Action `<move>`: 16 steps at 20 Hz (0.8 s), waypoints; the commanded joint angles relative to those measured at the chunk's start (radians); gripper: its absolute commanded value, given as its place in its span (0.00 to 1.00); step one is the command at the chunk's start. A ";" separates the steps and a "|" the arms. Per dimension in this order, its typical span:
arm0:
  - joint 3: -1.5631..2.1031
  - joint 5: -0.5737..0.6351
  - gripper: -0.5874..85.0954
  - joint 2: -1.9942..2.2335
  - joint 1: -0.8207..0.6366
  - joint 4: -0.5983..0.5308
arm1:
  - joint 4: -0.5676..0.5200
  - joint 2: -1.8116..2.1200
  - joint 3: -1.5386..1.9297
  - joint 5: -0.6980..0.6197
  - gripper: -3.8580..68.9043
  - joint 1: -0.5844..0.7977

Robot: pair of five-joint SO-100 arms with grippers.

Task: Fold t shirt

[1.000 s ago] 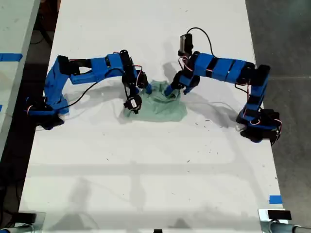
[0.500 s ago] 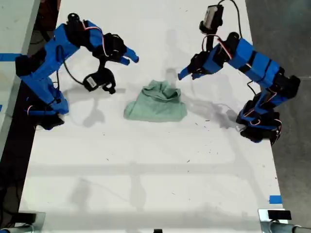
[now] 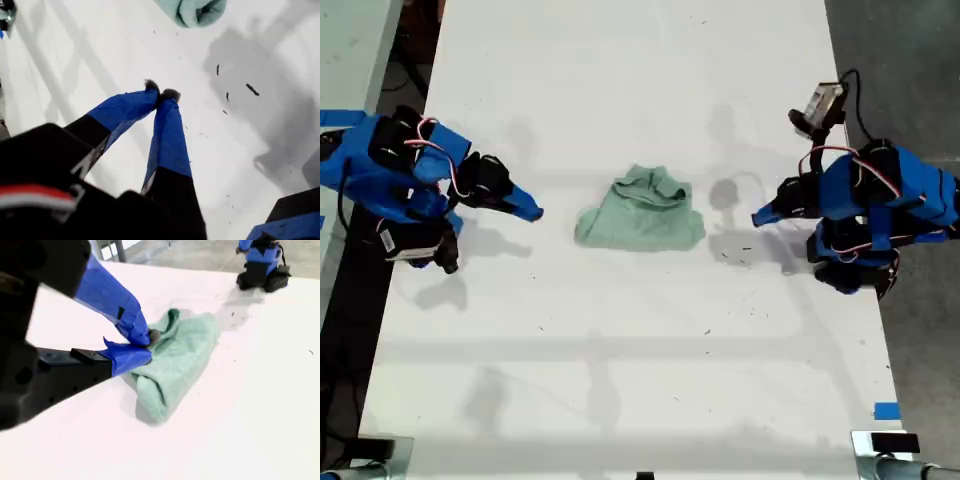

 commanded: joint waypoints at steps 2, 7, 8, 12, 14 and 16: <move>0.525 -0.123 0.00 0.505 0.089 -0.163 | -0.061 0.448 0.397 0.091 0.08 -0.087; 0.894 -0.153 0.00 0.851 0.144 -0.158 | -0.080 0.551 0.701 0.034 0.11 -0.112; 0.908 -0.158 0.01 0.850 0.141 -0.129 | -0.107 0.551 0.732 0.021 0.14 -0.120; 0.913 -0.114 0.16 0.850 0.166 -0.126 | -0.189 0.551 0.822 0.011 0.32 -0.140; 0.913 0.011 0.17 0.850 0.149 -0.106 | -0.233 0.545 0.868 -0.155 0.30 -0.141; 0.904 0.081 0.17 0.850 0.135 -0.106 | -0.233 0.546 0.868 -0.337 0.30 -0.146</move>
